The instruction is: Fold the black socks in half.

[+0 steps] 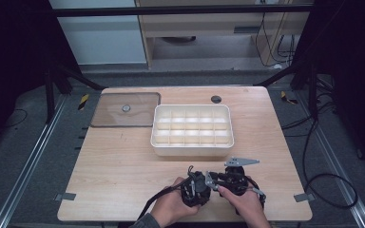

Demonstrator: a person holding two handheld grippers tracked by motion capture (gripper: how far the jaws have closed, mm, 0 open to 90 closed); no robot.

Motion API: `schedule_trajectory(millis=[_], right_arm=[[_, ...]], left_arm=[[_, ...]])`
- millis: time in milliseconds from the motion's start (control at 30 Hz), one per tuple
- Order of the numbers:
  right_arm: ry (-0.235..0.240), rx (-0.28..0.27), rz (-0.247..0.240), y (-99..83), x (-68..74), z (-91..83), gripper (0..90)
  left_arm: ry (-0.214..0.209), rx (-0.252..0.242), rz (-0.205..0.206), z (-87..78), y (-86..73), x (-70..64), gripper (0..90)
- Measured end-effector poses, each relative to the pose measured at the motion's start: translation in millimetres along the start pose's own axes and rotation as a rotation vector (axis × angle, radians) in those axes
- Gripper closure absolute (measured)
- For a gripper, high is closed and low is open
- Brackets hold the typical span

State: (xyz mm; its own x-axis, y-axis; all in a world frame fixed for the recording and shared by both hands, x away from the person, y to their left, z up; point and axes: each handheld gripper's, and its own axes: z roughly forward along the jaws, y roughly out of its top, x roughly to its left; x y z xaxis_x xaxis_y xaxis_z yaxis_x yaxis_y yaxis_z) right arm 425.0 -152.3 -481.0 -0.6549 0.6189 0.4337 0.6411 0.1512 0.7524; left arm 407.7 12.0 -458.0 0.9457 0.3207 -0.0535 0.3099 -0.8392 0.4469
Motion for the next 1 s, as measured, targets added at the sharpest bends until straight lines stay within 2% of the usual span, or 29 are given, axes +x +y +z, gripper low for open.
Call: schedule_trajectory(millis=[133, 233, 300, 533, 700, 1000], right_arm=[[-0.027, 0.037, -0.021, 0.1, 0.8, 5.7, 71.4], [-0.036, 0.054, -0.016, -0.1, -0.1, 7.4, 81.1], [-0.044, 0.065, -0.016, -0.6, -0.7, 8.8, 84.0], [-0.094, 0.103, -0.018, -1.8, -2.9, 12.2, 85.6], [-0.097, 0.116, -0.012, -3.2, -4.8, 13.5, 85.5], [-0.108, 0.115, -0.013, -4.0, -6.8, 13.2, 84.8]], left_arm=[[0.001, 0.002, -0.003, -0.3, -0.1, 0.0, 83.8], [0.004, -0.001, -0.006, -0.4, -0.4, 0.0, 83.8], [0.010, -0.003, -0.005, -0.8, -0.7, -0.1, 83.7], [0.023, -0.014, -0.015, -2.8, -2.7, 0.3, 82.8], [0.024, -0.021, -0.019, -4.2, -3.4, -0.5, 81.8], [0.031, -0.055, -0.026, -17.4, -3.2, -6.4, 69.6]])
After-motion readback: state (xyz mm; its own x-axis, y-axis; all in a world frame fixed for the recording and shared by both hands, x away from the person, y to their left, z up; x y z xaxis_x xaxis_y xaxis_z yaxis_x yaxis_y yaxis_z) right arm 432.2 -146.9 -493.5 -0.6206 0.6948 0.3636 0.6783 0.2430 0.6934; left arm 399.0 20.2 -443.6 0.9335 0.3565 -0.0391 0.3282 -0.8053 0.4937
